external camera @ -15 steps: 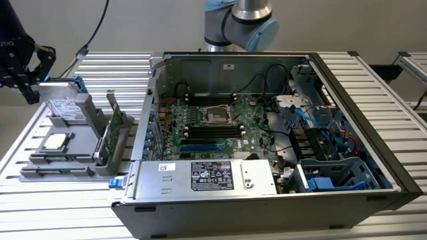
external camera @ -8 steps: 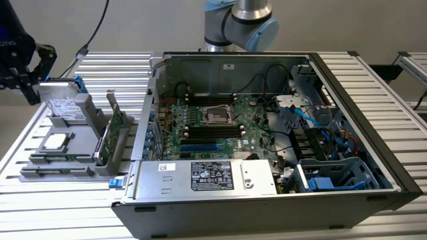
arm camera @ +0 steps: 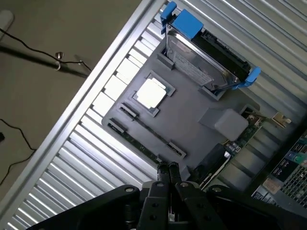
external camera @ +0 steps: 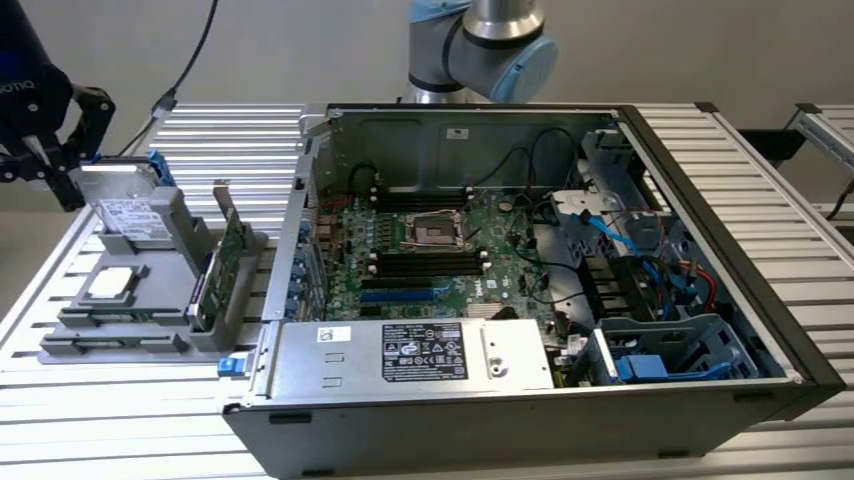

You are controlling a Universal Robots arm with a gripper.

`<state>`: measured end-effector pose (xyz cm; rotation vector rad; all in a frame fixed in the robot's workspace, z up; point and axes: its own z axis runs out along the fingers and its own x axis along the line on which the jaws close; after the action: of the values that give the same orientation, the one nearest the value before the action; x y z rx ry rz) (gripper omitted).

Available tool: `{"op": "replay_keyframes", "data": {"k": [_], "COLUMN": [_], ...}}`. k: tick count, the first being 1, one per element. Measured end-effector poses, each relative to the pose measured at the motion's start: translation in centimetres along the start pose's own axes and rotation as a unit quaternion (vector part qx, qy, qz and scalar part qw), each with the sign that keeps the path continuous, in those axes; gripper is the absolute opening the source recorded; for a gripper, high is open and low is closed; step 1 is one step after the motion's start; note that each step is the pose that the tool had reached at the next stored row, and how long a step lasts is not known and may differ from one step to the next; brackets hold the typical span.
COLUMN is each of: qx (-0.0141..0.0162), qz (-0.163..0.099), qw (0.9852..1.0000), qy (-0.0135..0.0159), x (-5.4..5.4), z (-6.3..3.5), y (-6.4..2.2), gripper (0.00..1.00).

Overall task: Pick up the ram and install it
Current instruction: 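Pick up the ram and move it above insertion slot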

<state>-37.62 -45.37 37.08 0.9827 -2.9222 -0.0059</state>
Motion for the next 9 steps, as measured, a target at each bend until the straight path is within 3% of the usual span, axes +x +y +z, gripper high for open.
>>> {"op": "replay_keyframes", "data": {"k": [4,9], "qx": [0.0035,0.0066], "qz": [-0.036,-0.082], "qw": [0.9994,0.9966], "qy": [-0.0013,-0.0012], "x": [0.00,0.01], "z": [0.01,0.02], "y": [0.00,0.00], "gripper": [0.10,0.10]}}
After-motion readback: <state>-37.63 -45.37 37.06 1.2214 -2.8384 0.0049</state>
